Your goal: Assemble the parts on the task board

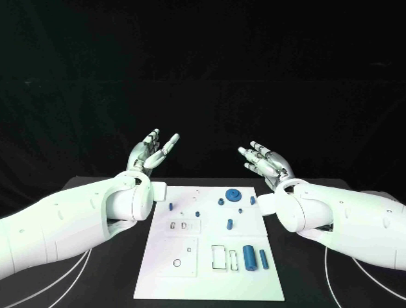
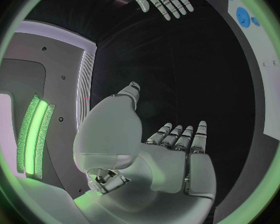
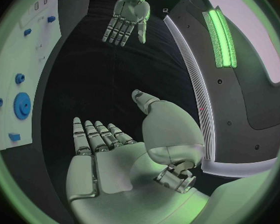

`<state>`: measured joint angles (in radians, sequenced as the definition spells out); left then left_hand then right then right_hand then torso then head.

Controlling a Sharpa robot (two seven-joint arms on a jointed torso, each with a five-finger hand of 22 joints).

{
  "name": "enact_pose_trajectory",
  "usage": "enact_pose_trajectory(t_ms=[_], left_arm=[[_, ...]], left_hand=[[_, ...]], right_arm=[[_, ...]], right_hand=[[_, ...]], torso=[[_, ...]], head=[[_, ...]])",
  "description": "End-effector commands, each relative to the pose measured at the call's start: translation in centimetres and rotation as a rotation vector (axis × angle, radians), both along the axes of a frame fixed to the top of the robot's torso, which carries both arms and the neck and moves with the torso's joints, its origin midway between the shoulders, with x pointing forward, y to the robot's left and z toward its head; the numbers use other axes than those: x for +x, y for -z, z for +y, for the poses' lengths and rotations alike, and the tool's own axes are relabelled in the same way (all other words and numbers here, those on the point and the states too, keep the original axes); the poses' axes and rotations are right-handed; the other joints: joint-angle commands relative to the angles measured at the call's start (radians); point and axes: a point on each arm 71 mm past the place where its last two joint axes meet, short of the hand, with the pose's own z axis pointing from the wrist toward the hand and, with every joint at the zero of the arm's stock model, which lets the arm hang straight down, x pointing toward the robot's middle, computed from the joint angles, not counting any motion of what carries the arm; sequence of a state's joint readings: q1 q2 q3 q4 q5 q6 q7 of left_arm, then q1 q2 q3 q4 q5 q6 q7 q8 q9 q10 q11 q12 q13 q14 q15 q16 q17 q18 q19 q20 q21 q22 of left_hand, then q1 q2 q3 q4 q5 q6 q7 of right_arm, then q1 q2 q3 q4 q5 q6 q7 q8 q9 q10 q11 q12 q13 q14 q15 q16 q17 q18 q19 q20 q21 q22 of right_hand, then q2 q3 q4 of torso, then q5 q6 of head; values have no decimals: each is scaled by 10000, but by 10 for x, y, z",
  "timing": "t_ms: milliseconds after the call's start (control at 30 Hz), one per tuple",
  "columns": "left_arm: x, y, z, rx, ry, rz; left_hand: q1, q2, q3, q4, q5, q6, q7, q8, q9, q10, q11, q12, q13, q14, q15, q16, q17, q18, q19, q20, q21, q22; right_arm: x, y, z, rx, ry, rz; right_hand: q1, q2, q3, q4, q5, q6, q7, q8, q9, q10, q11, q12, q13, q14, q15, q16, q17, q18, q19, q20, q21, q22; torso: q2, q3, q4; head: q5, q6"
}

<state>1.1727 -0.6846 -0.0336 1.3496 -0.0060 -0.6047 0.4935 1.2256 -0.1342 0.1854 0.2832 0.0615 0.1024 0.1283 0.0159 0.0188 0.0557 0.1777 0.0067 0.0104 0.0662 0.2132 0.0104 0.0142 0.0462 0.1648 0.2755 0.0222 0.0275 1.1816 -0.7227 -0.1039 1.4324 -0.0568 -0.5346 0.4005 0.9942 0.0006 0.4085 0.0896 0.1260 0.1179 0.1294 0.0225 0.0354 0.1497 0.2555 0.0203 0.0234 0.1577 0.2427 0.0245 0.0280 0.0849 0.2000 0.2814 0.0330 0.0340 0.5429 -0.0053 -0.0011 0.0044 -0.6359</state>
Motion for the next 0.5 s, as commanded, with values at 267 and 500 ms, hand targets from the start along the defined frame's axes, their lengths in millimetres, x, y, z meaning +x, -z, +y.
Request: enact_pose_trajectory(t_ms=[267,500], left_arm=[[-7,-6,11,-201,763,-224],[-13,-12,19,-191,620,-464]], left_hand=[[1100,223,355,113,17,1267,1306,356,246,1142,418,248,166,1530,424,531,351,201,848,230,393,180],[1780,410,509,2,-48,4210,1161,1336,856,5770,686,1186,509,6304,51,2277,1306,880,5193,142,2041,833]], right_arm=[[12,-20,-4,-2305,-1932,-1753],[15,-31,-9,-3102,-1919,-2463]], right_hand=[[1982,-301,566,-1189,77,3486,1644,1221,893,4922,-7,775,352,4620,-113,1226,751,400,2134,100,935,392],[2230,-418,671,-1389,70,4895,1515,1645,1171,6934,-204,812,417,6409,-342,1552,940,642,3246,90,1298,471]], torso=[[400,-64,79],[604,-35,82]], head=[[-128,-81],[-182,-67]])
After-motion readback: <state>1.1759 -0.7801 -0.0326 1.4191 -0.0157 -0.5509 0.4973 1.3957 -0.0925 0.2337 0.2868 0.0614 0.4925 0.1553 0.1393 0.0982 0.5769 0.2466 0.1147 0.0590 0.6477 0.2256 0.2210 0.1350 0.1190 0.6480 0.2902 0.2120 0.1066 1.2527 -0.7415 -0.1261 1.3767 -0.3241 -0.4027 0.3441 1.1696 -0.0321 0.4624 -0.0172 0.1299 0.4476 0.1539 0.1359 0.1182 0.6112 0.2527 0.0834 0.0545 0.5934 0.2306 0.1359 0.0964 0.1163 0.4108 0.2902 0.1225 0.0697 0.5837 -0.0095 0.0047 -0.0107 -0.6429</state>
